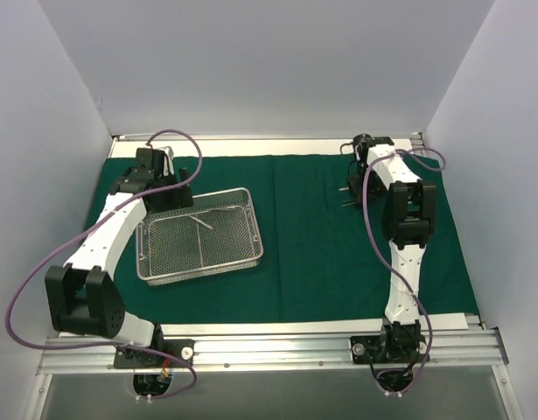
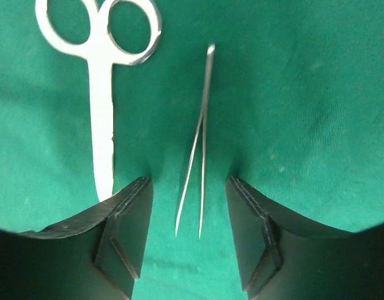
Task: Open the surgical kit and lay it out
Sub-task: Place the medical item in the surgical kit, then pick up the medical item from the container, then place the medical item in the surgical kit.
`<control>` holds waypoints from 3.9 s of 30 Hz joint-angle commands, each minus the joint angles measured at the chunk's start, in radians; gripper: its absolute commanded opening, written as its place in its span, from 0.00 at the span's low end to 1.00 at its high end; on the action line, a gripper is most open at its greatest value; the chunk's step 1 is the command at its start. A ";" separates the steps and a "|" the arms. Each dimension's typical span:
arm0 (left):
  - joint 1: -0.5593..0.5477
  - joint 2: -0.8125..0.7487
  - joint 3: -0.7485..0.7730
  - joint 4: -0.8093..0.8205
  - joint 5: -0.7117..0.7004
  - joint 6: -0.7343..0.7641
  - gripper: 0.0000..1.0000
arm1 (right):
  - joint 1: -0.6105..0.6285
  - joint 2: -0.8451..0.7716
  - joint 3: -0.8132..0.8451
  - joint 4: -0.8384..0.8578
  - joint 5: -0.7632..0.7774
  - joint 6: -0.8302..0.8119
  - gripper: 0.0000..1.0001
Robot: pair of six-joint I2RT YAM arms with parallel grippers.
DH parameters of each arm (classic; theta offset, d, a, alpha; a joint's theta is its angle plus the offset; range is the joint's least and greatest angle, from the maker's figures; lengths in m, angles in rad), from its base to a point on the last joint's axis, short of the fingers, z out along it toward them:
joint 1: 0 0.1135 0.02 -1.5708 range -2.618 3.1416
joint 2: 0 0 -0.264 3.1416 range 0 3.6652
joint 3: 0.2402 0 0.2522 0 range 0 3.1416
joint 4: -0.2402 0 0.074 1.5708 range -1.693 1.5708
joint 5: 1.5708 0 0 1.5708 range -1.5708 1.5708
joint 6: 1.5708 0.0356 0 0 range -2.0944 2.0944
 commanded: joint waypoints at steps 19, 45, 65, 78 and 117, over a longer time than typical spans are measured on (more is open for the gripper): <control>-0.020 0.386 0.131 -0.177 -0.084 -0.322 0.64 | 0.226 -0.493 -0.162 0.251 -0.107 -0.732 0.56; -0.029 0.599 0.260 -0.170 -0.173 -0.606 0.61 | 0.218 -0.581 -0.162 0.248 -0.102 -0.784 0.55; -0.001 0.331 0.133 -0.115 -0.055 -0.477 0.02 | 0.267 -0.506 -0.046 0.244 -0.137 -0.807 0.55; -0.032 0.136 0.091 0.461 0.666 -0.497 0.02 | 0.391 -0.410 0.011 0.586 -0.934 -0.841 0.69; -0.101 0.110 0.074 0.445 0.647 -0.661 0.02 | 0.598 -0.278 0.141 0.311 -0.633 -1.085 0.00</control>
